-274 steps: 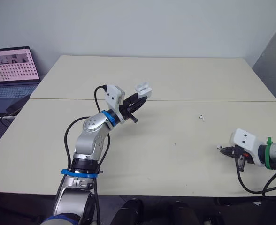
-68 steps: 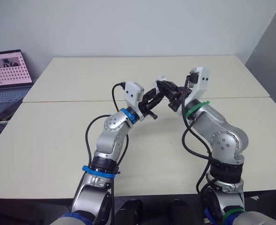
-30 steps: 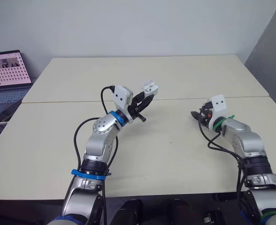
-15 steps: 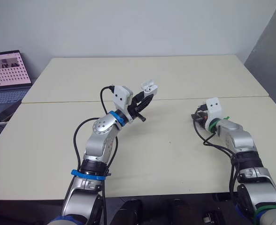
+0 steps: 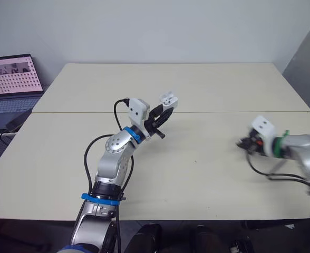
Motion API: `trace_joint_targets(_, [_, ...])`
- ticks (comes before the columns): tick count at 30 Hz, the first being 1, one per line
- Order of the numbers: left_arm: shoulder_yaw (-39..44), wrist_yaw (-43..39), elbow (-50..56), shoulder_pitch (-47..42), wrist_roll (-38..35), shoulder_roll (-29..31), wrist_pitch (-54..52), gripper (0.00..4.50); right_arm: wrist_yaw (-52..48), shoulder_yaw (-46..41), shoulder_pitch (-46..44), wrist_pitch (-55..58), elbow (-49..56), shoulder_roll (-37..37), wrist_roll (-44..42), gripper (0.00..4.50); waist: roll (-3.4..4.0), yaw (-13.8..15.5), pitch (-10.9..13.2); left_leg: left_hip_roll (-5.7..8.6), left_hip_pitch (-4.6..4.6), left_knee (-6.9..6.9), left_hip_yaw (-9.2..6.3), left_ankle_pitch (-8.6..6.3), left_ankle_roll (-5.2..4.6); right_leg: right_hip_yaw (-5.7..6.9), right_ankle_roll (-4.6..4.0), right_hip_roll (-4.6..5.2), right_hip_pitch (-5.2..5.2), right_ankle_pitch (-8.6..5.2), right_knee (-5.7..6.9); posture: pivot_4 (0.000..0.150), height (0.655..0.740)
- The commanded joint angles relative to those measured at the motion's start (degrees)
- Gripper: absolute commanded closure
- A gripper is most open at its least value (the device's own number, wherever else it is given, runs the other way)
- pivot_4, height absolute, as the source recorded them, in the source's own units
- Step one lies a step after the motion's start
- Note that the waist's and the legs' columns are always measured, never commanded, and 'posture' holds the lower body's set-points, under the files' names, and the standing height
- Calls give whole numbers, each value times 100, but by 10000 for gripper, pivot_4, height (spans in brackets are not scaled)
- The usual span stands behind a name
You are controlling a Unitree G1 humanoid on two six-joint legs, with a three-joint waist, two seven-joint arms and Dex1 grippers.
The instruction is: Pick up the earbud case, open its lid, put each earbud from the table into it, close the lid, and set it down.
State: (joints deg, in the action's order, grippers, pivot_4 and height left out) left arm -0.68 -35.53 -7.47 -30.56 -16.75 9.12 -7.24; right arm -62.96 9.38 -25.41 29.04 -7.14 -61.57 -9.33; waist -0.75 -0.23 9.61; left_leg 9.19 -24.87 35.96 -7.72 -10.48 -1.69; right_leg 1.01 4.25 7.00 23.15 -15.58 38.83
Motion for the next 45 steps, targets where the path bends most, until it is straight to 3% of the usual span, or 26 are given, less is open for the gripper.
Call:
trace_joint_targets(1, [-24, 2, 165, -89, -31, -35, 116, 37670, -1310, 338, 154, -1002, 111, -750, 365, 41136, -6, -34, 3, -6, 1, 1, 9, -1, 0, -3, 1, 0, 0, 0, -1, 1500, 7400])
trace_joint_targets(4, [-11, 21, 100, -111, -17, -56, 149, 37670, -1591, 569, 118, -1780, -533, -959, 843, 41136, -12, -69, 4, -23, 5, 4, 26, -2, -1, -4, 9, -1, -4, -5, -9, 1500, 7400])
trace_joint_targets(9, [-7, 58, 91, -97, -8, -76, 166, 37670, -1439, 741, -261, -2576, -1618, -582, 1399, 41136, -19, -79, 8, -28, 5, 5, 36, -1, 0, -12, -3, -1, -1, 3, -8, 1500, 7400])
trace_joint_targets(22, [-9, 44, 192, -82, -29, -40, 56, 37670, -1437, 548, 65, -2959, -1809, -514, 1673, 41136, -68, 18, -1, -29, 5, 15, 32, -1, 0, -10, -4, -2, -9, 5, -10, 1500, 7400])
trace_joint_targets(26, [-27, 43, 196, -89, -28, -60, 50, 37670, -1380, 484, 103, -2909, -1799, -480, 1689, 27697, -69, 26, 0, -29, 6, 16, 31, -1, 0, -9, -4, -2, -11, 5, -11, 1500, 7400])
trace_joint_targets(37, [-27, 21, 192, -85, -33, -55, 57, 37670, -1492, 508, 60, -2917, -1753, -549, 1890, 27697, -70, 31, 0, -29, 5, 16, 27, -1, 0, -5, -5, -2, -14, 5, -11, 1500, 7400])
trace_joint_targets(45, [-33, 15, 210, -50, -39, -67, 67, 37670, -1632, 835, -394, -4260, -2357, -640, 2434, 27697, -70, 34, 0, -28, 7, 17, 28, 0, 1, -3, -3, -2, -23, 6, -17, 1500, 7400])
